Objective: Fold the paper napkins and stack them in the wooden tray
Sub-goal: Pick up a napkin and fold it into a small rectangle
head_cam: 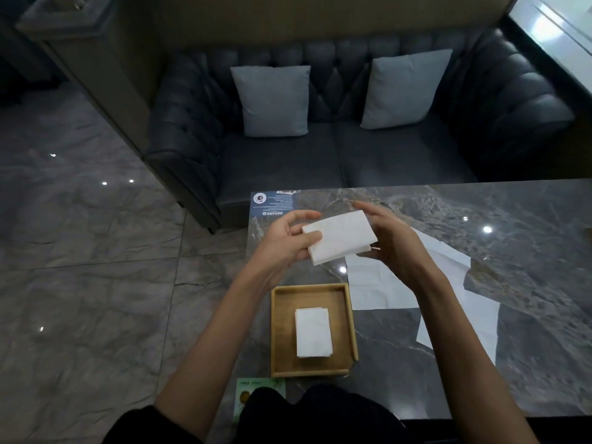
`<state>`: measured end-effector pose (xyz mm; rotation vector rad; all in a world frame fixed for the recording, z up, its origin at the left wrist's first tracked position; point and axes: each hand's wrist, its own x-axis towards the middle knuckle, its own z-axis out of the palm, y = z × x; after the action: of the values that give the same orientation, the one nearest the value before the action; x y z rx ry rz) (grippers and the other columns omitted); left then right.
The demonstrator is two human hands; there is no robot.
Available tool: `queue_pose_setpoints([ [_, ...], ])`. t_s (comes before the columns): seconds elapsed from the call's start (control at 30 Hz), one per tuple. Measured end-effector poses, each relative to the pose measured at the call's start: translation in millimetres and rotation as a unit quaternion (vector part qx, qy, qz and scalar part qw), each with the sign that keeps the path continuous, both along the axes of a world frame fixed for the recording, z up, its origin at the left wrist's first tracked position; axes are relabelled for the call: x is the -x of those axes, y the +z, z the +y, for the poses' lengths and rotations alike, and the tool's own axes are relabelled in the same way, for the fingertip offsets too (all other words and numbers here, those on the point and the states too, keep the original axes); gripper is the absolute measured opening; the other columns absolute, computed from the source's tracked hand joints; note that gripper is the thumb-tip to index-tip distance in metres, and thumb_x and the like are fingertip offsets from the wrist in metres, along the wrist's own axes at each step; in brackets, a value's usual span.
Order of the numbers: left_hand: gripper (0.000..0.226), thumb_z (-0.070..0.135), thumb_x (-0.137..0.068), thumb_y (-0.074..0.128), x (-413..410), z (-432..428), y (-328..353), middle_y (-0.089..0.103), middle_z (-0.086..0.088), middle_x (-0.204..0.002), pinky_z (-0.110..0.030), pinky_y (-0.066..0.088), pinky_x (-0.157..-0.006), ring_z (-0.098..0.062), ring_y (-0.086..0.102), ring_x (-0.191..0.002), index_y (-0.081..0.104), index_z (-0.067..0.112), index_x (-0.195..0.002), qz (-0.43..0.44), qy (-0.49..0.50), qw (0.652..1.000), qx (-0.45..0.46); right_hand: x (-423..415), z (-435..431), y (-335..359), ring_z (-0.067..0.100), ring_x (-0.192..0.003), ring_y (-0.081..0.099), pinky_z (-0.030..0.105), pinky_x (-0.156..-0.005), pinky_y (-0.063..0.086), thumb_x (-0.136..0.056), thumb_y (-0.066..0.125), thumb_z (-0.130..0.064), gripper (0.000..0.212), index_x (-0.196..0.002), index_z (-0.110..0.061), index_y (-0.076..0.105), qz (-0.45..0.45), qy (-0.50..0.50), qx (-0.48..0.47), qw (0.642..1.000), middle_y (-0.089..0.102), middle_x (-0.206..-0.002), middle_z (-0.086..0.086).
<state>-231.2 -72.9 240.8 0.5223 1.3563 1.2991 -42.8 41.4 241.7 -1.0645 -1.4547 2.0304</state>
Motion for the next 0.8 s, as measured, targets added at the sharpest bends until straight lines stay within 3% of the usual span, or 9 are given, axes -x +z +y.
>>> queue_pose_setpoints([
  [0.1, 0.034, -0.001, -0.091, 0.067, -3.3, -1.4, -1.4, 0.068, -0.012, -0.125, -0.039, 0.061, -0.084, -0.028, 0.066, -0.117, 0.066, 0.021, -0.118, 0.019, 0.013, 1.0, -0.009, -3.1, -4.9, -4.9, 0.016, -0.094, 0.075, 0.028, -0.069, 0.061, -0.1, 0.057, -0.04, 0.019, -0.112, -0.032, 0.07, -0.024, 0.0, 0.002, 1.0, 0.078, -0.1, -0.006],
  [0.27, 0.039, 0.001, -0.09, 0.068, -2.4, -5.5, -2.9, 0.069, -0.01, -0.126, -0.039, 0.061, -0.082, -0.027, 0.069, -0.113, 0.063, 0.019, -0.124, 0.009, -0.032, 0.999, -0.001, -0.3, -8.6, -12.0, 0.008, -0.095, 0.071, 0.021, -0.066, 0.058, -0.098, 0.062, -0.017, 0.018, -0.113, -0.025, 0.07, -0.038, -0.043, -0.108, 0.992, 0.074, -0.101, -0.004],
  [0.4, 0.034, 0.033, -0.091, 0.071, -6.0, -7.9, -1.6, 0.074, -0.008, -0.115, -0.031, 0.06, -0.078, -0.021, 0.074, -0.102, 0.066, 0.017, -0.121, 0.023, -0.105, 0.994, 0.03, 3.0, -1.0, -0.5, -0.006, -0.083, 0.065, 0.012, -0.062, 0.053, -0.099, 0.062, -0.014, 0.02, -0.111, -0.03, 0.067, -0.097, 0.09, -0.241, 0.961, 0.069, -0.099, -0.013],
  [0.5, 0.02, 0.027, -0.096, 0.066, -14.4, -5.1, -5.6, 0.077, -0.008, -0.105, -0.026, 0.06, -0.071, -0.02, 0.076, -0.093, 0.069, 0.013, -0.11, 0.09, -0.056, 0.994, 0.018, 11.0, 4.4, 4.5, -0.003, -0.09, 0.065, 0.014, -0.065, 0.055, -0.1, 0.06, -0.019, 0.02, -0.116, -0.027, 0.07, -0.119, 0.129, -0.291, 0.941, 0.067, -0.102, -0.018],
  [0.57, 0.015, 0.023, -0.099, 0.063, -17.6, -2.7, -9.4, 0.077, -0.011, -0.102, -0.032, 0.062, -0.073, -0.023, 0.076, -0.091, 0.069, 0.011, -0.107, 0.102, 0.002, 0.995, 0.009, 14.6, 3.5, 3.2, 0.004, -0.097, 0.066, 0.019, -0.069, 0.059, -0.102, 0.057, -0.029, 0.029, -0.13, -0.027, 0.064, -0.109, 0.07, -0.256, 0.958, 0.066, -0.109, -0.014],
  [0.63, 0.019, 0.023, -0.1, 0.061, -18.7, -1.3, -10.7, 0.077, -0.012, -0.102, -0.035, 0.063, -0.074, -0.024, 0.076, -0.092, 0.068, 0.009, -0.109, 0.105, 0.045, 0.993, -0.002, 14.6, -1.8, -1.3, 0.012, -0.103, 0.068, 0.022, -0.071, 0.061, -0.1, 0.057, -0.037, 0.04, -0.139, -0.029, 0.054, -0.09, 0.035, -0.165, 0.982, 0.064, -0.115, -0.012],
  [0.7, 0.022, 0.026, -0.1, 0.06, -19.6, -1.1, -10.7, 0.078, -0.007, -0.102, -0.03, 0.062, -0.071, -0.02, 0.076, -0.092, 0.068, 0.01, -0.112, 0.118, 0.064, 0.991, -0.006, 13.6, -12.4, -9.4, 0.013, -0.1, 0.071, 0.023, -0.072, 0.061, -0.099, 0.061, -0.033, 0.051, -0.147, -0.032, 0.043, -0.078, 0.01, -0.13, 0.988, 0.069, -0.105, -0.006],
  [0.8, 0.019, 0.028, -0.101, 0.058, -23.9, -1.2, -11.8, 0.078, -0.001, -0.093, -0.023, 0.06, -0.063, -0.016, 0.077, -0.083, 0.069, 0.014, -0.105, 0.119, 0.089, 0.989, 0.004, 16.2, -28.5, -21.7, 0.006, -0.077, 0.068, 0.02, -0.069, 0.058, -0.1, 0.061, -0.022, 0.068, -0.156, -0.035, 0.025, -0.062, -0.064, -0.181, 0.98, 0.067, -0.08, 0.006],
])
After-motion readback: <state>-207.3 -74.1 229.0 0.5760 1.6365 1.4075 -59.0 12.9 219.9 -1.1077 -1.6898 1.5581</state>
